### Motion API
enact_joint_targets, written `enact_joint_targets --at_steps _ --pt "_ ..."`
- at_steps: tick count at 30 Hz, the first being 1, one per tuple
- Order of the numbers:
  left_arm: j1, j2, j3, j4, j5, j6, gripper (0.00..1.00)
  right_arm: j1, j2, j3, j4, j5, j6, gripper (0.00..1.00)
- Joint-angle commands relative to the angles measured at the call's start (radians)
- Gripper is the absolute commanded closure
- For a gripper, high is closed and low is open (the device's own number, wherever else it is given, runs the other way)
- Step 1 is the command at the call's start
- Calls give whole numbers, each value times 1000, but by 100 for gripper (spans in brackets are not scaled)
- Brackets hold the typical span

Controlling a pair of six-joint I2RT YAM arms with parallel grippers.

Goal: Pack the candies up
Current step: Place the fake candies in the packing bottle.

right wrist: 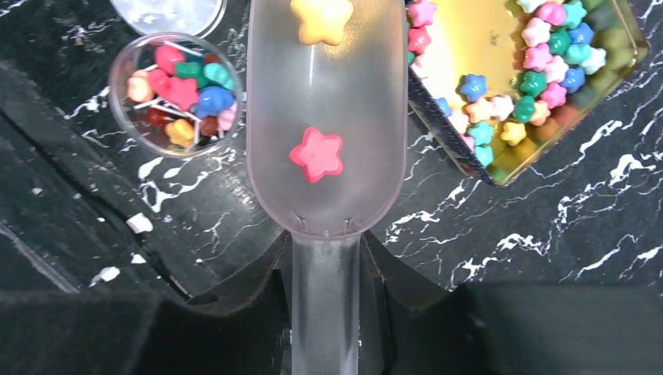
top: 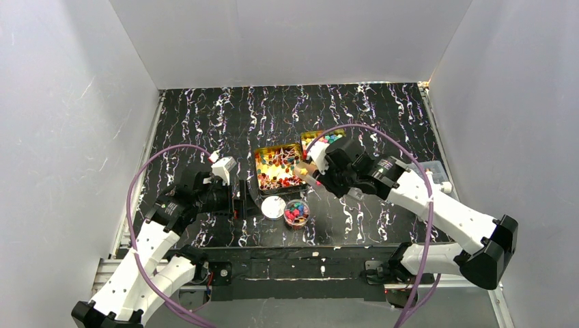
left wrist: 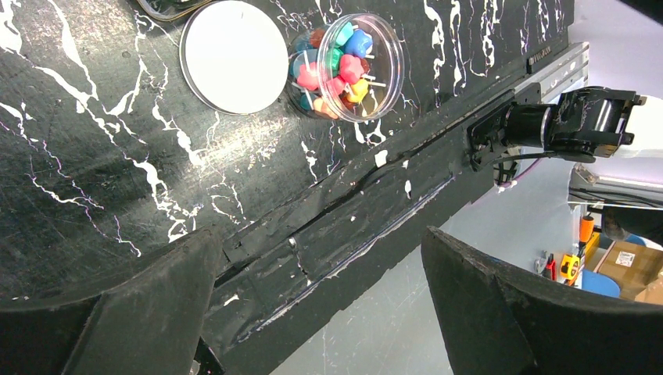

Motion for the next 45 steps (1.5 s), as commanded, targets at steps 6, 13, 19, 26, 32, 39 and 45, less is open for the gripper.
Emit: enact_joint_targets --at_steps 6,13,19,26,32,39,45 --pt "3 -17 -8 -12 1 5 2 152 -40 82 -59 103 264 99" --pt "3 -21 -8 -12 2 6 1 261 -9 129 -150 165 406 99" --pt "3 -24 -8 -12 5 6 1 350 3 143 -215 199 475 99" --pt "3 -29 -8 -11 8 6 1 420 31 158 -308 215 542 99" --pt "2 -35 -8 -9 13 8 1 438 74 152 -362 182 572 99" --pt "3 -43 -8 -8 14 8 1 438 144 169 -434 147 578 99" --pt "3 -48 -8 -6 20 11 1 438 190 203 -472 132 586 99"
